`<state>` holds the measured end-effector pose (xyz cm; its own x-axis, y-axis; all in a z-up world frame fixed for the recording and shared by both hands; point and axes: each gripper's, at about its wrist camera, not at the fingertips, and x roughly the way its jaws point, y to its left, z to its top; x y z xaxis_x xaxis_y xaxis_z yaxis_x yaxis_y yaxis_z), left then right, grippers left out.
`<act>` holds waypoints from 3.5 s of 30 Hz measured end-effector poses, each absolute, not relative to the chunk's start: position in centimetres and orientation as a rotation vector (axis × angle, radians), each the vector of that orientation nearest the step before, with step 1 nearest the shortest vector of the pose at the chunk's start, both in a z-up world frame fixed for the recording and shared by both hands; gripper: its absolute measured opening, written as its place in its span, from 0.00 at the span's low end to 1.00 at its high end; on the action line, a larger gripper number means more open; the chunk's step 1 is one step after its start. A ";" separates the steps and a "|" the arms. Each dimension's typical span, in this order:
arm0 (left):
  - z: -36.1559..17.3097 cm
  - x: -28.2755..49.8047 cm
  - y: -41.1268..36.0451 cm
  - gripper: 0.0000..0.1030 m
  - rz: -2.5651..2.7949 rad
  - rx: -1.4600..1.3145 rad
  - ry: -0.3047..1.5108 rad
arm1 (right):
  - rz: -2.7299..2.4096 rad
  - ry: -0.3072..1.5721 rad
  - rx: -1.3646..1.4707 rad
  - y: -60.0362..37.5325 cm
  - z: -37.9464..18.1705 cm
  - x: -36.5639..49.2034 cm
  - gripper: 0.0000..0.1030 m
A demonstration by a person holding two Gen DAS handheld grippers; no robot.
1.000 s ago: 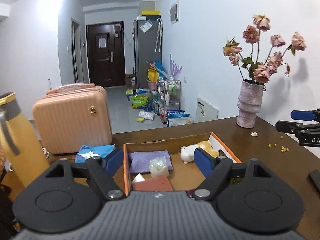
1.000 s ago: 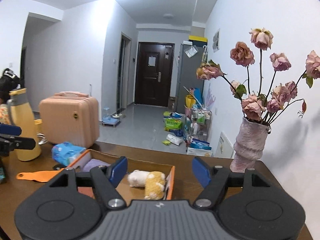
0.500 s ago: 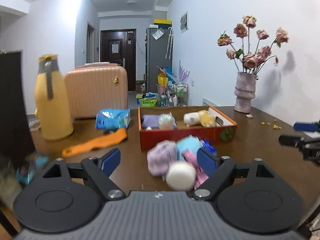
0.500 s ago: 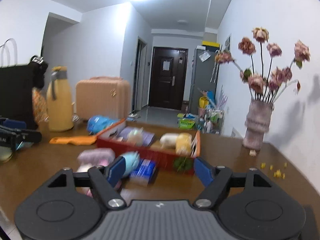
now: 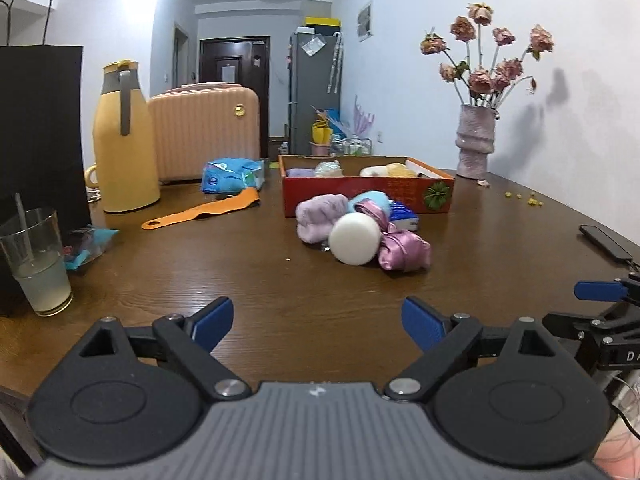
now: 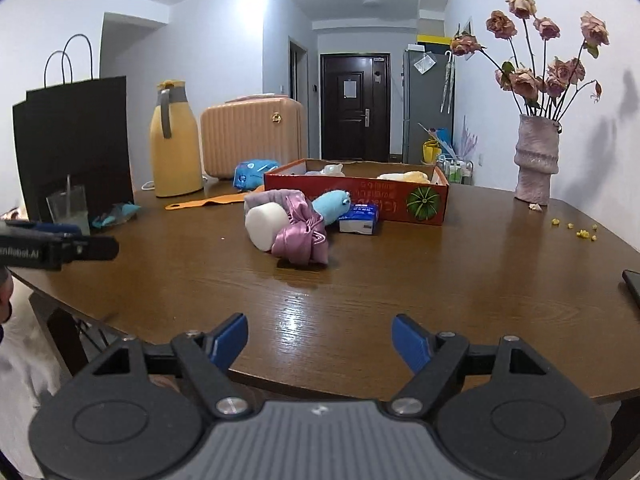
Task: Organize soft objects
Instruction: 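Withdraw both tools from the box back toward the pile, then grasp the pink satin bow with the right tool and lift it, then grasp the second pink satin bow with the left tool while the right tool holds the first, then carry both pink satin bows into the box and open both tools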
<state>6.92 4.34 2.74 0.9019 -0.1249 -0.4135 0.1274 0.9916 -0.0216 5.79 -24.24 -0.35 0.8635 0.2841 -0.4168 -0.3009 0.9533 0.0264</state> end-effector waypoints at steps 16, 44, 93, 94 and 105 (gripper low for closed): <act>0.6 14.2 3.4 0.90 -0.130 -0.030 0.524 | 0.335 0.505 0.001 -21.9 -2.1 13.7 0.73; -0.8 25.3 2.8 0.55 -0.240 -0.122 0.620 | 0.408 0.563 0.027 -21.3 -1.5 24.6 0.28; -1.3 23.7 -3.1 0.26 -0.385 -0.208 0.723 | 0.348 0.588 0.239 -26.1 -3.4 19.9 0.15; -1.2 23.7 -3.1 0.24 -0.396 -0.210 0.720 | 0.349 0.590 0.235 -26.1 -3.2 19.9 0.13; 5.4 31.8 -3.8 0.15 -0.519 -0.227 0.643 | 0.364 0.483 0.188 -27.5 2.9 25.7 0.09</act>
